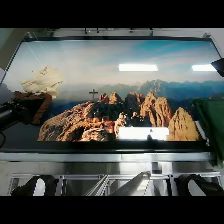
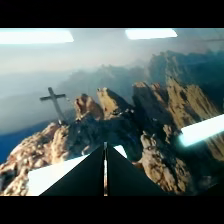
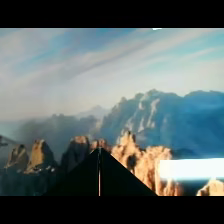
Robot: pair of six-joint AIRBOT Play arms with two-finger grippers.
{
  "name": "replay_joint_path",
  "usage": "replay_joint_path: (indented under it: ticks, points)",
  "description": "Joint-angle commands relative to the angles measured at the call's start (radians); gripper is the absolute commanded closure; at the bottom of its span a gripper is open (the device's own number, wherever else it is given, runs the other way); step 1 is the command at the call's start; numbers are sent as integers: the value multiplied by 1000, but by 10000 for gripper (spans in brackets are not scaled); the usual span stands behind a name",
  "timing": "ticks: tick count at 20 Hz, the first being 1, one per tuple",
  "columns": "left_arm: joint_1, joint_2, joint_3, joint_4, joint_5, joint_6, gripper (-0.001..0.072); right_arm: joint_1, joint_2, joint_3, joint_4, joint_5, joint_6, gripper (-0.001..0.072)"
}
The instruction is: Fold the shirts.
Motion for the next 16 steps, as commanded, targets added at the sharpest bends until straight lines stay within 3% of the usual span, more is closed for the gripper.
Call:
replay_joint_path:
  ticks: [1, 16]
  points:
    - [1, -1, 0, 0, 0, 0, 690, 1, -1, 0, 0, 0, 0, 694]
    - [1, -1, 0, -5, 8, 0, 690, 1, -1, 0, 0, 0, 0, 694]
